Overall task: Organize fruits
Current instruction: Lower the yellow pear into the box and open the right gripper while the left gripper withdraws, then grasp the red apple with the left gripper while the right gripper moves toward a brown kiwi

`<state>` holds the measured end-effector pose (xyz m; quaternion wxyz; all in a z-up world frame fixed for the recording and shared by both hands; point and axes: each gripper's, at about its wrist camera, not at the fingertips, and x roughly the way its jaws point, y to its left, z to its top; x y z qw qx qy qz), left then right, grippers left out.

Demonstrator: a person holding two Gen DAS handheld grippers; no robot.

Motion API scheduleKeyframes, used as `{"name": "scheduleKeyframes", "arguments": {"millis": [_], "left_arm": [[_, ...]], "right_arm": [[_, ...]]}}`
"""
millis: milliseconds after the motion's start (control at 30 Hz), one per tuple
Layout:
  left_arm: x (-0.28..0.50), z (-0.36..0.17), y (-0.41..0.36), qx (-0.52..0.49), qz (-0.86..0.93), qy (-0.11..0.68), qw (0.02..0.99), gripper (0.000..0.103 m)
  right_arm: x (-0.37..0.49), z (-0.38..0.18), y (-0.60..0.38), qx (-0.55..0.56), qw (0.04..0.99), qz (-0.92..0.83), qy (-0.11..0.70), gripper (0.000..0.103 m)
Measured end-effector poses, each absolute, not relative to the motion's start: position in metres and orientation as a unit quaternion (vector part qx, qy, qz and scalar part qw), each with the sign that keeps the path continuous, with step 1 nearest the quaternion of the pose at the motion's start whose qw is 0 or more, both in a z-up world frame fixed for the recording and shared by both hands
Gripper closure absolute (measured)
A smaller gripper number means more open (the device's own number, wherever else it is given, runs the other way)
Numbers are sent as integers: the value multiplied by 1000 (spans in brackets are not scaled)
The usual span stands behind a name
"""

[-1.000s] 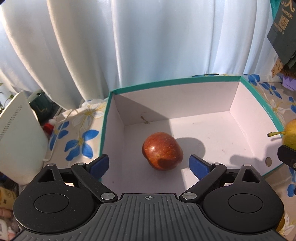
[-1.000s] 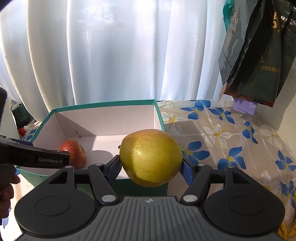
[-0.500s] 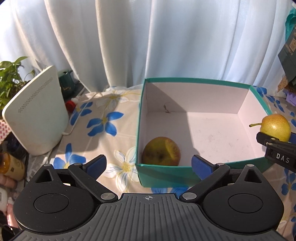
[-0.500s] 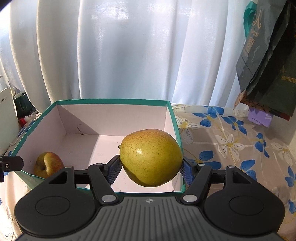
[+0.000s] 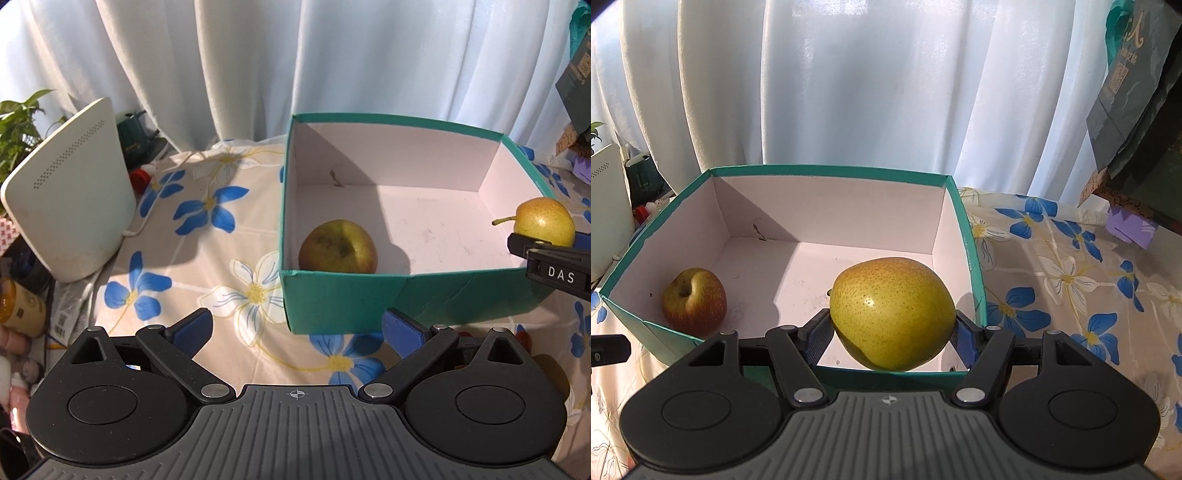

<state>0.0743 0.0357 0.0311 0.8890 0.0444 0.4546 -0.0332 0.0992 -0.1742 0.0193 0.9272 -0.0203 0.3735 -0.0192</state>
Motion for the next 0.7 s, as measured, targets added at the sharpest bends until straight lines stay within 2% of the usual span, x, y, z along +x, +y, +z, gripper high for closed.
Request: {"name": "scheduleKeyframes", "arguments": {"millis": [200, 300, 467, 600, 700], "left_arm": [[60, 20, 33, 59, -66, 462, 882, 2], [54, 15, 34, 61, -77, 469, 878, 2], [39, 8, 34, 55, -129, 477, 868, 2], [22, 2, 27, 80, -162, 472, 863, 2], [17, -4, 21, 95, -164, 472, 861, 2]], "right_arm": [[96, 23, -175, -20, 928, -22, 370, 34], [90, 30, -175, -20, 934, -21, 356, 26], [72, 48, -176, -4, 944, -25, 329, 22], [34, 66, -178, 34, 962, -17, 269, 8], [12, 66, -178, 44, 963, -18, 264, 8]]}}
